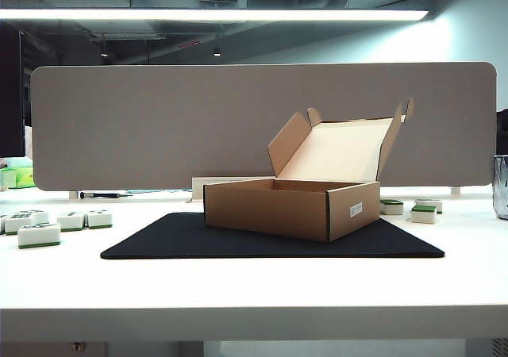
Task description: Pick up four mahjong tiles and put them into the paper box.
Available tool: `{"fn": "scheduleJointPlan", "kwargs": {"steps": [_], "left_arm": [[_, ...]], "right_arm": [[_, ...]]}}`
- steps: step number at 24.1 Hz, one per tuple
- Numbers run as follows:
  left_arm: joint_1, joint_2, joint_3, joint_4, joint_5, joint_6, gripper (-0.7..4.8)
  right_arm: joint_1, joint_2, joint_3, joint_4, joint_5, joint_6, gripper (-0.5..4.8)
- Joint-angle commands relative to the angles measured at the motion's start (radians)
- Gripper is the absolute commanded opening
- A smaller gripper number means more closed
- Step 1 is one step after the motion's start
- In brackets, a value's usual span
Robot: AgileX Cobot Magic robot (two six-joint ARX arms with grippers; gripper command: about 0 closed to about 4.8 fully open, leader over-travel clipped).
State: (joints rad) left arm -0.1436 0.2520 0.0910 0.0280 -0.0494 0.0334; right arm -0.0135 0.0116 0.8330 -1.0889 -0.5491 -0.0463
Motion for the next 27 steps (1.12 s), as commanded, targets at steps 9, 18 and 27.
{"fn": "scheduleJointPlan", "kwargs": {"steps": [9, 18, 27], "left_arm": [[0.002, -0.193, -0.085, -0.06, -0.026, -0.006, -0.06], [0.113, -0.224, -0.085, -0.142, 0.125, -0.006, -0.06], [0.114, -0.251, -0.085, -0.216, 0.087, -0.004, -0.06]], "right_arm": [[0.0, -0.012, 0.003, 0.016, 0.001, 0.001, -0.01], [0.0, -0.011, 0.003, 0.016, 0.001, 0.001, -0.01], [0.0, -0.012, 0.004, 0.016, 0.001, 0.001, -0.01]]}}
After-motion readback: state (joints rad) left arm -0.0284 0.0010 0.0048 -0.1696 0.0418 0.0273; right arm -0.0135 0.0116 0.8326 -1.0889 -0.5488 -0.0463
